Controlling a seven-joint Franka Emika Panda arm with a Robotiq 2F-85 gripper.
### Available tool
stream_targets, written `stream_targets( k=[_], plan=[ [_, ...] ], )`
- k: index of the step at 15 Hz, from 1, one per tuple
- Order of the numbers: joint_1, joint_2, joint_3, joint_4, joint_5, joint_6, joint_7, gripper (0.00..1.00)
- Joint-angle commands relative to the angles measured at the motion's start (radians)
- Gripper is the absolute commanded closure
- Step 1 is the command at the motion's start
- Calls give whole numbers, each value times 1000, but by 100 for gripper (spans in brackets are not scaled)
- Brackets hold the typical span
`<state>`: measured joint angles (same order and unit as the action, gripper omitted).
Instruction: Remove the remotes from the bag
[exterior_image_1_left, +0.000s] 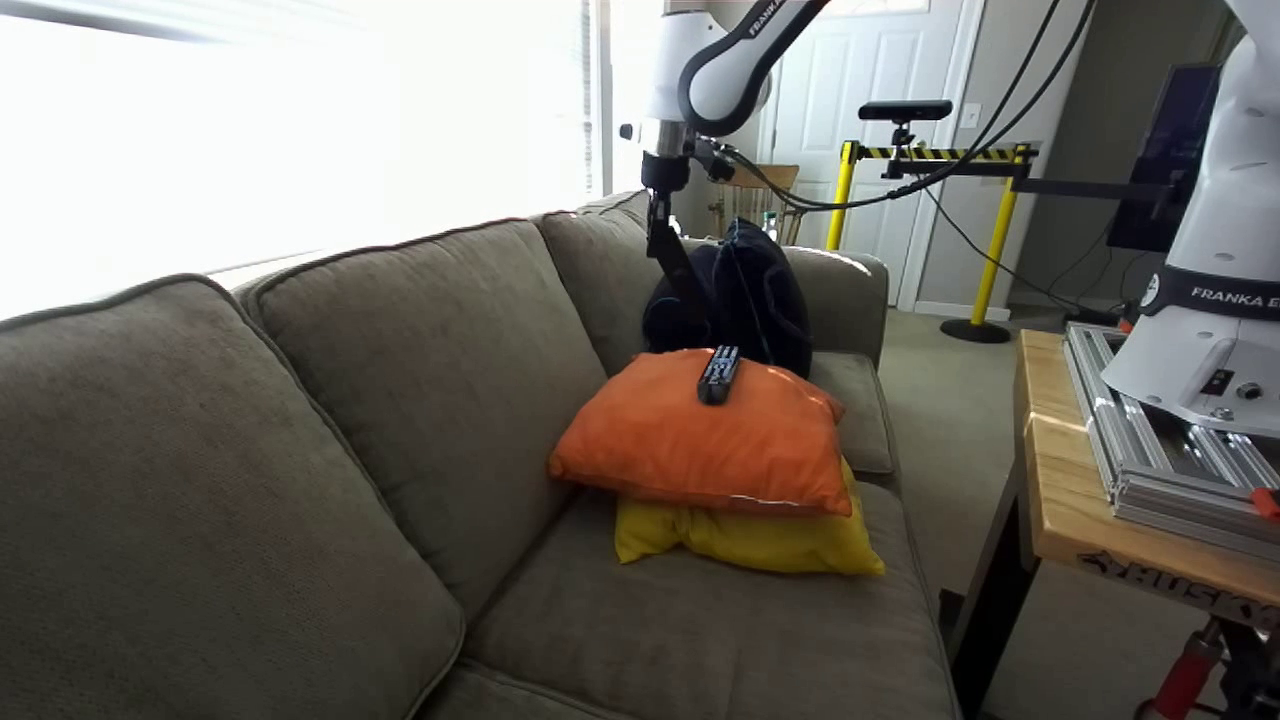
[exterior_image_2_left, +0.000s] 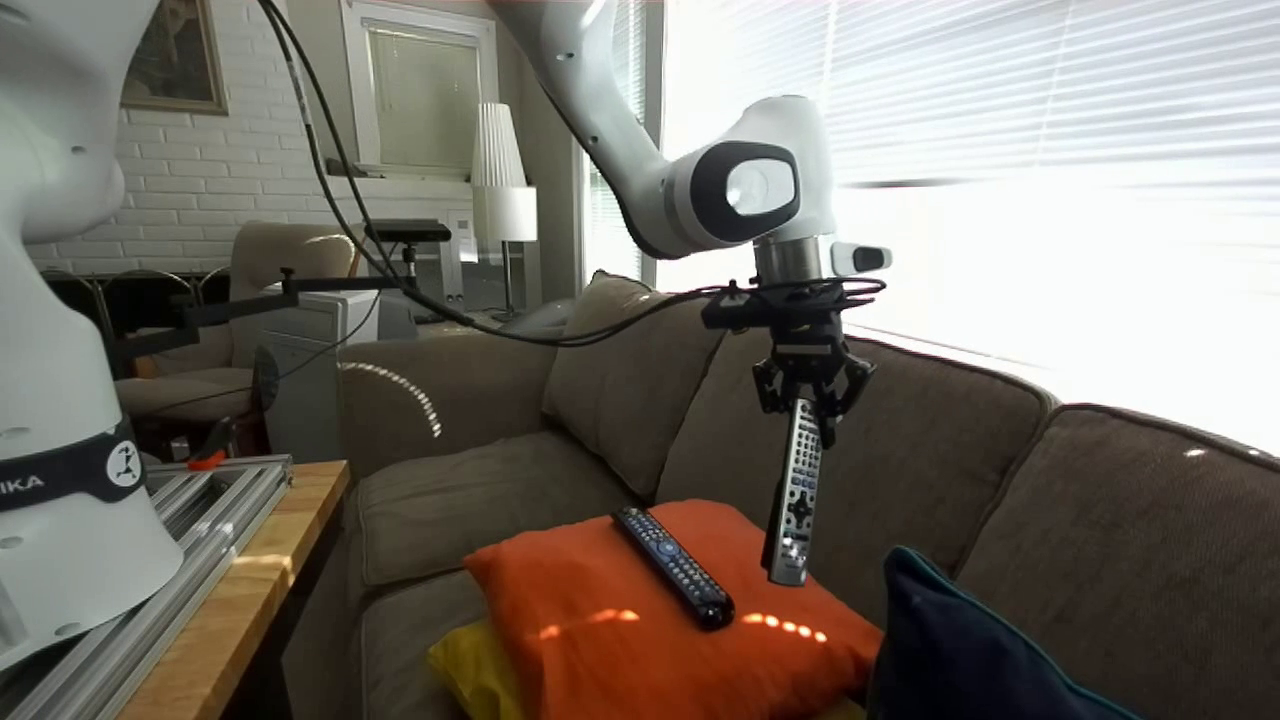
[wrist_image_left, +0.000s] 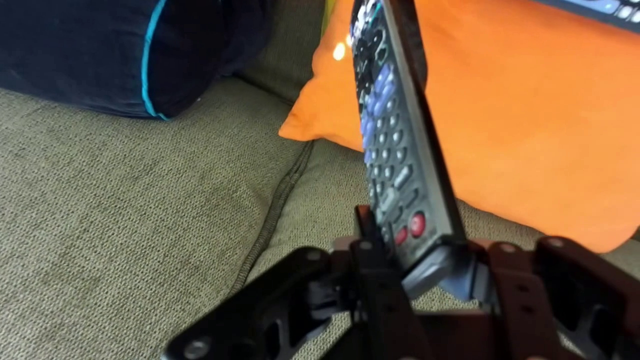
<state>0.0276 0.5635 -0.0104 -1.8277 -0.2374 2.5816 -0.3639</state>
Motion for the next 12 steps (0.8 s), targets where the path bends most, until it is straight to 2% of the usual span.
stream_targets(
  k=[1, 8, 12],
  plan=[
    [-6, -71, -1, -147, -63, 127, -1, 96],
    [0, -75, -18, -285, -114, 394, 14, 96],
    [19, -73, -43, -335, -128, 478, 14, 96]
  ],
)
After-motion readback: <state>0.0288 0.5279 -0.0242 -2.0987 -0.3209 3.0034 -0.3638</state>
